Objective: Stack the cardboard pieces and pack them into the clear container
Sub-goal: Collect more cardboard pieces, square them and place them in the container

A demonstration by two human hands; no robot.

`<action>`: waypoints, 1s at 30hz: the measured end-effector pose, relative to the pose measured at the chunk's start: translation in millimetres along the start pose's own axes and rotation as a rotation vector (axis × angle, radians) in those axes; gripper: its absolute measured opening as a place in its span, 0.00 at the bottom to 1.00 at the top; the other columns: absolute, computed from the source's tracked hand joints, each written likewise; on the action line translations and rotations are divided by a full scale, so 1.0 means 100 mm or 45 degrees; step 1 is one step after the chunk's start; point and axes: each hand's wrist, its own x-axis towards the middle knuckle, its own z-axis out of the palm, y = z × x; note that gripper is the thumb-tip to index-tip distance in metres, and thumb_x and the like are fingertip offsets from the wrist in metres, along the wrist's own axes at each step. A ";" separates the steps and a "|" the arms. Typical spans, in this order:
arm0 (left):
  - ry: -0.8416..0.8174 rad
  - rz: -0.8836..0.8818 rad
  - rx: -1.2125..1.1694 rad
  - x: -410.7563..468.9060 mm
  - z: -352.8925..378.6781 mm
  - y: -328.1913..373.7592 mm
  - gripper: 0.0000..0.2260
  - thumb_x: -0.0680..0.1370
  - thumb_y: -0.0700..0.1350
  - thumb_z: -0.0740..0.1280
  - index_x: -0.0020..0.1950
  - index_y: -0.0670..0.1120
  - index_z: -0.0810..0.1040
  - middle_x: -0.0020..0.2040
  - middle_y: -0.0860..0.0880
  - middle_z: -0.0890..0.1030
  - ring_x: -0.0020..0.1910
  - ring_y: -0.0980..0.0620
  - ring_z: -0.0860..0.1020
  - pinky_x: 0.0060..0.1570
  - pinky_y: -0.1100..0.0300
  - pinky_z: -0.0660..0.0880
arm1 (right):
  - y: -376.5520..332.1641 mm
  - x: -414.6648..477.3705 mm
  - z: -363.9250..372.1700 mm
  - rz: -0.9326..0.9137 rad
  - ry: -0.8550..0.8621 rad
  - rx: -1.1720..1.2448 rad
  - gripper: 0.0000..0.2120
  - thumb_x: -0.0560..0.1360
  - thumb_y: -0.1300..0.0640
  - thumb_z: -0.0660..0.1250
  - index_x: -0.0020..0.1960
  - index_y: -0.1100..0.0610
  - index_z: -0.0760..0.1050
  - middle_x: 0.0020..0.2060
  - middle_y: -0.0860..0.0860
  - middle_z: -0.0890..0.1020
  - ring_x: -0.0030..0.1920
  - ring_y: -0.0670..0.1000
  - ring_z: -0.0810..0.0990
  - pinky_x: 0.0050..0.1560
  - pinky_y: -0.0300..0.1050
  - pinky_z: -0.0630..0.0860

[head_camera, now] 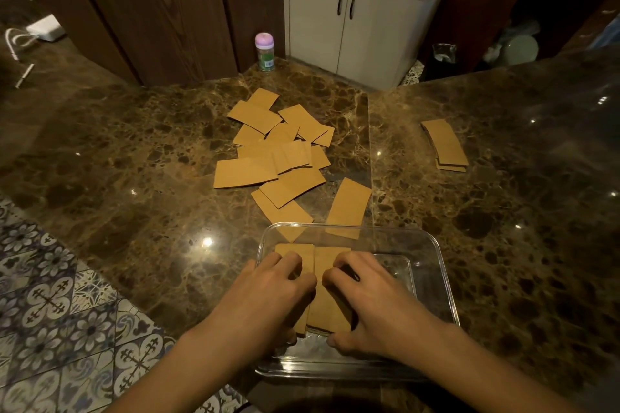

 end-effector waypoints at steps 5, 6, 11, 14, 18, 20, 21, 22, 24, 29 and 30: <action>-0.014 -0.006 0.018 0.00 -0.01 0.00 0.32 0.75 0.57 0.73 0.75 0.57 0.62 0.74 0.50 0.62 0.71 0.47 0.63 0.67 0.50 0.67 | -0.03 0.00 0.04 0.001 0.033 0.015 0.38 0.71 0.40 0.75 0.75 0.49 0.63 0.72 0.48 0.60 0.73 0.49 0.58 0.69 0.44 0.71; -0.017 -0.009 0.018 0.00 -0.01 0.01 0.32 0.75 0.58 0.73 0.75 0.58 0.62 0.74 0.50 0.62 0.71 0.47 0.63 0.67 0.50 0.67 | -0.03 0.00 0.04 0.000 0.039 0.016 0.38 0.71 0.40 0.75 0.74 0.50 0.64 0.72 0.49 0.60 0.73 0.49 0.58 0.69 0.44 0.71; -0.033 -0.041 0.029 -0.01 -0.02 0.04 0.33 0.74 0.60 0.72 0.74 0.58 0.62 0.74 0.50 0.62 0.71 0.46 0.64 0.66 0.49 0.67 | -0.01 0.01 0.07 0.002 0.083 0.026 0.36 0.69 0.39 0.75 0.71 0.50 0.67 0.70 0.48 0.65 0.71 0.49 0.62 0.67 0.45 0.72; -0.053 -0.051 0.029 -0.01 -0.03 0.04 0.32 0.75 0.61 0.71 0.74 0.58 0.61 0.74 0.50 0.61 0.71 0.46 0.63 0.67 0.49 0.66 | -0.01 0.01 0.05 0.020 0.064 0.005 0.37 0.69 0.37 0.74 0.72 0.48 0.66 0.71 0.47 0.64 0.72 0.49 0.61 0.67 0.47 0.73; -0.100 -0.047 0.018 -0.01 -0.08 0.04 0.33 0.75 0.60 0.71 0.75 0.57 0.61 0.74 0.50 0.61 0.71 0.46 0.61 0.67 0.48 0.67 | -0.03 0.03 -0.03 0.034 0.008 -0.051 0.39 0.69 0.32 0.73 0.73 0.47 0.64 0.70 0.45 0.63 0.70 0.48 0.59 0.65 0.48 0.74; -0.130 -0.032 0.011 0.01 -0.12 0.02 0.33 0.74 0.61 0.71 0.75 0.56 0.61 0.74 0.49 0.60 0.73 0.45 0.59 0.68 0.47 0.67 | -0.03 0.04 -0.08 0.023 0.006 -0.064 0.40 0.67 0.27 0.70 0.72 0.47 0.66 0.68 0.44 0.64 0.68 0.47 0.60 0.65 0.45 0.71; -0.152 -0.023 -0.003 0.01 -0.13 0.01 0.33 0.74 0.62 0.71 0.75 0.55 0.62 0.73 0.49 0.60 0.73 0.45 0.58 0.68 0.46 0.66 | -0.03 0.04 -0.09 0.025 -0.002 -0.066 0.41 0.67 0.25 0.69 0.72 0.46 0.68 0.68 0.44 0.65 0.67 0.47 0.61 0.65 0.44 0.70; -0.176 -0.022 -0.019 0.02 -0.15 0.00 0.33 0.74 0.65 0.69 0.75 0.55 0.63 0.73 0.50 0.61 0.73 0.45 0.58 0.69 0.46 0.65 | -0.04 0.04 -0.12 0.024 -0.009 -0.069 0.41 0.67 0.24 0.68 0.71 0.46 0.68 0.67 0.44 0.65 0.66 0.47 0.61 0.65 0.44 0.69; -0.200 -0.019 -0.027 0.01 -0.20 0.00 0.31 0.75 0.70 0.63 0.73 0.55 0.67 0.72 0.50 0.63 0.72 0.46 0.58 0.72 0.44 0.61 | -0.05 0.06 -0.16 0.020 -0.018 -0.089 0.40 0.68 0.23 0.67 0.71 0.46 0.70 0.67 0.44 0.66 0.66 0.47 0.61 0.64 0.43 0.67; -0.135 0.033 -0.186 0.03 -0.37 -0.15 0.23 0.82 0.66 0.48 0.65 0.60 0.76 0.64 0.58 0.74 0.69 0.55 0.65 0.74 0.42 0.58 | -0.09 0.12 -0.32 0.008 -0.138 -0.124 0.39 0.71 0.24 0.65 0.72 0.49 0.72 0.71 0.46 0.69 0.69 0.50 0.63 0.68 0.50 0.68; -0.109 0.063 -0.308 0.04 -0.44 -0.21 0.22 0.83 0.66 0.48 0.63 0.60 0.77 0.61 0.60 0.77 0.65 0.59 0.69 0.71 0.45 0.64 | -0.10 0.14 -0.38 -0.005 -0.156 -0.132 0.38 0.71 0.24 0.65 0.70 0.48 0.74 0.69 0.47 0.71 0.68 0.51 0.66 0.68 0.51 0.69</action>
